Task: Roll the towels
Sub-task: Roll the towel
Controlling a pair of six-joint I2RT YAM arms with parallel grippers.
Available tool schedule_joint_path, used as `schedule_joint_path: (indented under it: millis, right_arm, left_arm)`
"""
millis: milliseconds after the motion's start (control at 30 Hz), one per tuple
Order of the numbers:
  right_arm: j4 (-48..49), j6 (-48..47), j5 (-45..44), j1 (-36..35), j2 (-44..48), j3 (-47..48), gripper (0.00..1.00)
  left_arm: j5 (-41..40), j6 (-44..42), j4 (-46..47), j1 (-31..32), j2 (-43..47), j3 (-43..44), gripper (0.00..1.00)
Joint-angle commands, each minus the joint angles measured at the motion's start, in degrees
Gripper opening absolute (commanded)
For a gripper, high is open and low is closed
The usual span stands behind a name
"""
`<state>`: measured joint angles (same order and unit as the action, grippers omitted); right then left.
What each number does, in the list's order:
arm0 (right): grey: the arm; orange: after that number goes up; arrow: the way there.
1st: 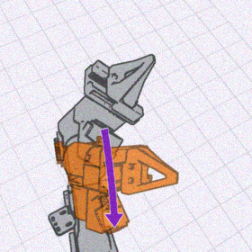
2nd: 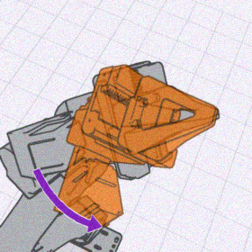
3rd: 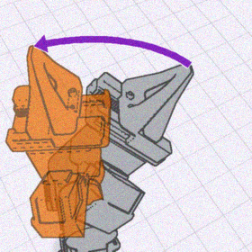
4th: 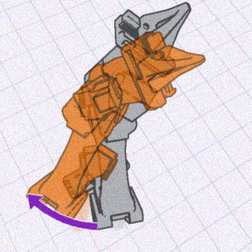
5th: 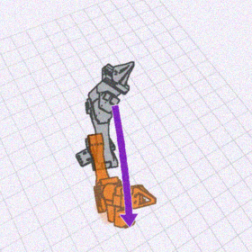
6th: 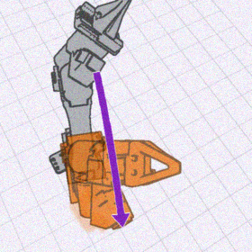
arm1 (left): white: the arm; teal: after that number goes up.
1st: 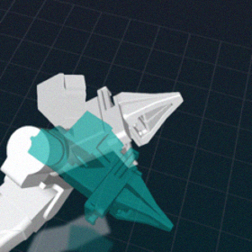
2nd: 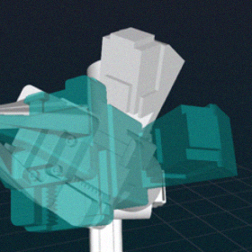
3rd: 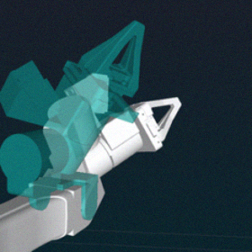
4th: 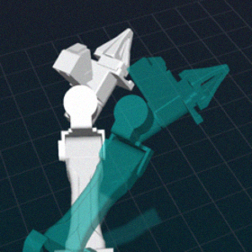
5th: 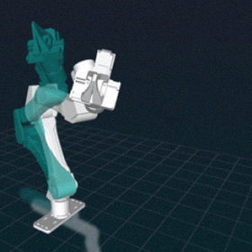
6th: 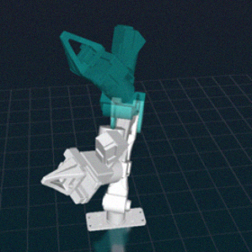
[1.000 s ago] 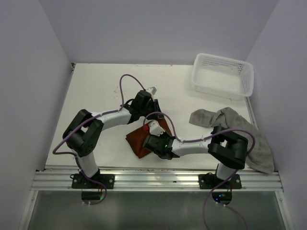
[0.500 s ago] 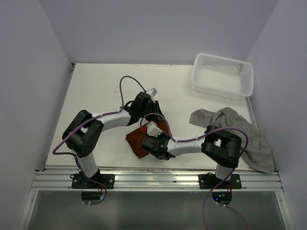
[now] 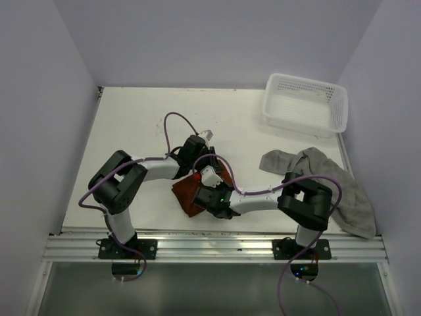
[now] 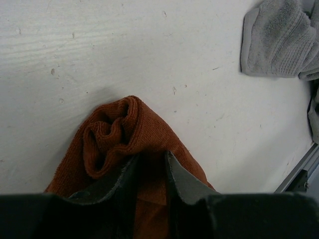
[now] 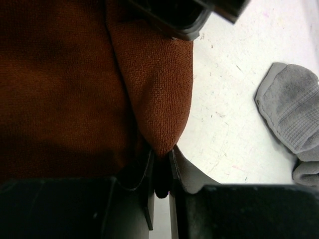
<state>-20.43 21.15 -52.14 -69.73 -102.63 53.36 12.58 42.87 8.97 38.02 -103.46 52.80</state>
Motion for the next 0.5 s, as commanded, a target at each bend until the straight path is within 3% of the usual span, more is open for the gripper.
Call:
schedule_joint_path:
  millis: [0,233,467]
  right_arm:
    - [0.1,3.2,3.3,-0.1,3.6,1.5,0.2]
    - [0.9,5.9,7.0,0.9,9.3,-0.6,0.42]
    - [1.4,7.7,11.0,2.7,16.8,-2.6,0.51]
  left_arm:
    - [-2.6,-0.9,-0.3,-0.1,-2.3,-2.8,0.3]
    - [-3.7,-1.3,-0.2,-0.2,-1.7,-4.0,0.29]
    - [-4.1,-2.3,-1.1,-0.3,-0.9,-4.6,0.29]
